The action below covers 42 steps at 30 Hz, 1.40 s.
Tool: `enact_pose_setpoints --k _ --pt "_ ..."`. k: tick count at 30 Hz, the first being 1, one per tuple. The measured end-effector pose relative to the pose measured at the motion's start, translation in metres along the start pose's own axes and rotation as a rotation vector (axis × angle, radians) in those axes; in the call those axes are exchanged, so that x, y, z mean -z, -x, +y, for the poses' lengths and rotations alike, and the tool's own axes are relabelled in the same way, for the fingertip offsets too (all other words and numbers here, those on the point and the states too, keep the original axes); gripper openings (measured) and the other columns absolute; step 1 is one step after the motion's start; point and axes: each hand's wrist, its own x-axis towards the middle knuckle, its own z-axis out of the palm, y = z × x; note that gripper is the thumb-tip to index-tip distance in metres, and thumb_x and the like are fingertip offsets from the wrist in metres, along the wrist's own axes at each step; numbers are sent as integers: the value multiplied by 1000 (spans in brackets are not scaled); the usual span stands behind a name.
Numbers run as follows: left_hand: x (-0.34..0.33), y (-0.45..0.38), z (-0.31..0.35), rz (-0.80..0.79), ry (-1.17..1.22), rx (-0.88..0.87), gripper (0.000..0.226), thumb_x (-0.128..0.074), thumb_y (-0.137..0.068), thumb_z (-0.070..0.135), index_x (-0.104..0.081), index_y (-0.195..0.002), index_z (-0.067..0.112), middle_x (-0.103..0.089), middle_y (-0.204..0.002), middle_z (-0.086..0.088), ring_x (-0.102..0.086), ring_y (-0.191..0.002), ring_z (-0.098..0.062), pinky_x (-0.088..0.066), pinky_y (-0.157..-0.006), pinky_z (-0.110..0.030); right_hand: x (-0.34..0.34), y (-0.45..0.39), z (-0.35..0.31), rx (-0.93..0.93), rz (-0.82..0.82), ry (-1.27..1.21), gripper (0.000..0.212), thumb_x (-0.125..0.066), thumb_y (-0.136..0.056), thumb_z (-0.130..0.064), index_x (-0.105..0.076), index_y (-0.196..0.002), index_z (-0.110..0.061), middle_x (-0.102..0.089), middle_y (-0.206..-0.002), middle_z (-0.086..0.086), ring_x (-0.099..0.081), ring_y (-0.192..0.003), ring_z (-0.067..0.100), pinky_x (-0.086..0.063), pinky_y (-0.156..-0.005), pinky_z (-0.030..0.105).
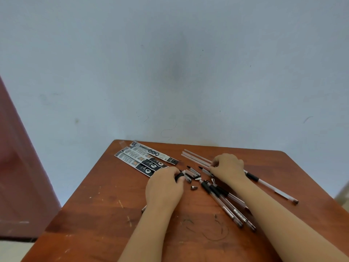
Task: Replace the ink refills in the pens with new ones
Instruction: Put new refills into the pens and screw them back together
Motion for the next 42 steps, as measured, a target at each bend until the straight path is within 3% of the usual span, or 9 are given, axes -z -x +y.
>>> enact_pose_setpoints --k 7,12,16,21,24,28,34,39,42 --pt "0 -1 2 14 12 9 23 -50 -90 28 -62 -108 23 -63 -108 6 -54 -101 -11 -44 -86 -27 10 6 6 33 81 -96 21 -49 -87 -27 -67 -93 -18 -66 -105 -1 -51 -105 19 -34 -92 34" --pt "5 1 6 68 53 -40 21 -54 -88 27 -66 -104 22 -63 -100 4 -52 -94 -12 -39 -78 -24 37 34 14 101 114 -254 20 -52 -87 -25 -68 -90 -14 -63 -91 -2 -50 -88 12 -41 -90 36" --pt "8 6 11 115 276 -67 21 -60 -85 19 -66 -105 18 -51 -74 13 -45 -70 -2 -36 -66 -10 49 73 15 198 111 -402 15 -55 -85 -22 -68 -87 -14 -55 -83 -7 -47 -81 8 -38 -78 24" --pt "5 15 23 78 461 -81 39 -57 -87 13 -52 -122 27 -53 -74 14 -49 -64 2 -40 -58 -6 39 93 20 241 63 -528 7 -58 -84 -20 -63 -81 -24 -50 -76 -21 -43 -72 -9 -35 -63 4" --pt "6 16 27 59 579 -64 30 -55 -87 7 -57 -108 28 -57 -75 10 -51 -53 15 -38 -51 -1 34 93 20 260 72 -562 10 -59 -83 -19 -68 -87 -18 -53 -77 -19 -46 -72 -9 -35 -65 -1" --pt "6 14 28 33 802 43 25 -58 -84 1 -56 -84 27 -65 -70 1 -60 -49 4 -47 -52 -6 34 97 18 306 25 -600 16 -57 -84 -24 -66 -97 -22 -51 -81 -24 -49 -77 -9 -40 -66 3" --pt "-5 18 34 -42 1038 80 20 -57 -82 -4 -49 -80 14 -64 -74 -11 -65 -55 -5 -54 -55 -15 33 99 18 334 18 -572 23 -56 -86 -27 -63 -107 -22 -52 -83 -20 -45 -71 -14 -36 -65 -4" --pt "-11 20 31 -65 938 73 18 -59 -83 2 -51 -81 18 -65 -78 -9 -66 -63 -9 -55 -60 -18 34 101 20 311 23 -561 19 -59 -84 -24 -67 -100 -18 -59 -84 -11 -46 -68 -11 -37 -62 -1" --pt "-6 21 34 -86 557 22 12 -60 -85 19 -51 -92 23 -60 -86 10 -58 -77 1 -47 -69 -13 45 102 20 257 17 -470 21 -56 -85 -26 -68 -100 -17 -67 -96 -3 -48 -74 -1 -35 -63 7"
